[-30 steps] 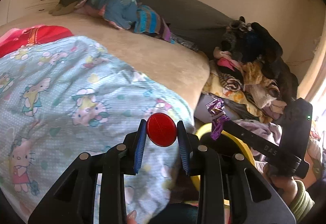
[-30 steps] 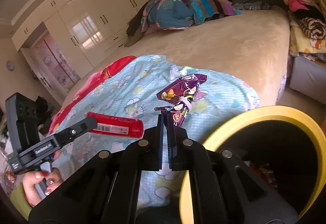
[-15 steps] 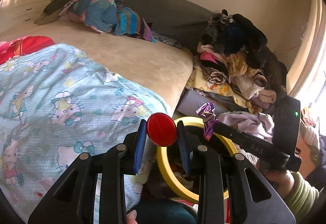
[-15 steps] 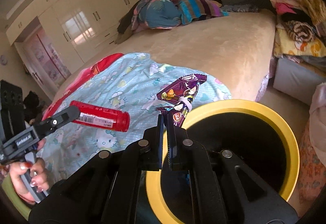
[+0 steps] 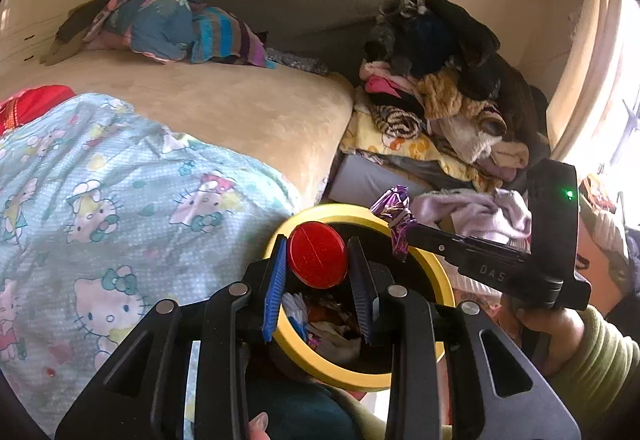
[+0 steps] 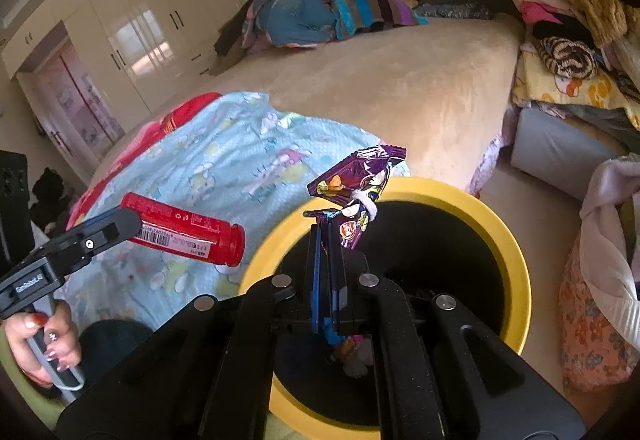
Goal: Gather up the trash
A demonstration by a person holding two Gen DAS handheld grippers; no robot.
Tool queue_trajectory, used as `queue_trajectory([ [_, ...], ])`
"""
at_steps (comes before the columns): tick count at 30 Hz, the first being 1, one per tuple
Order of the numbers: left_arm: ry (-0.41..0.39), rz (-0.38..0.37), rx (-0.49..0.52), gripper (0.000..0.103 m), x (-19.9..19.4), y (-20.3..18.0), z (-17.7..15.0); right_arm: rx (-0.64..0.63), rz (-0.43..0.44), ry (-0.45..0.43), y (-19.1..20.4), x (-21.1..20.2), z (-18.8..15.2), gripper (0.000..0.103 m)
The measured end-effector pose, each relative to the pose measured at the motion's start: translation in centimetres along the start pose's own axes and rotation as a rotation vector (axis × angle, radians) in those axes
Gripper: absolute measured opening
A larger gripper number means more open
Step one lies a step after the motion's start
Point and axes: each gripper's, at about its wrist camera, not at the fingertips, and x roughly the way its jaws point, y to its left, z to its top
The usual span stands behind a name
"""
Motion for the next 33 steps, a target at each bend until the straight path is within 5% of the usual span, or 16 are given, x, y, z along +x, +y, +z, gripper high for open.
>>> queue_trajectory([
  [16, 0.097, -0.034, 0.078, 0.029, 3.5, -4.0, -2.2, 0.071, -0.009, 0.069, -3.4, 0.3, -2.6, 0.004],
  [19, 0.128, -0.041, 0.070, 0.030, 4.6, -4.1, -2.6, 0.098, -0.025, 0.069, -4.2, 0.2, -2.9, 0.020],
  [24, 0.134, -0.019, 0.059, 0.064, 4.7, -3.7, -3.0, 0.120, -0.059, 0.032, -4.6, -0.8, -3.1, 0.048],
  [28, 0.103, 0.045, 0.053, 0.087, 3.2, -2.9, -2.8, 0.090, -0.076, -0.016, -3.5, -1.9, -3.2, 0.063],
  [33, 0.030, 0.177, 0.042, 0.096, -0.2, -1.6, -2.8, 0.014, -0.091, -0.105, -0.5, -3.4, -3.4, 0.083],
])
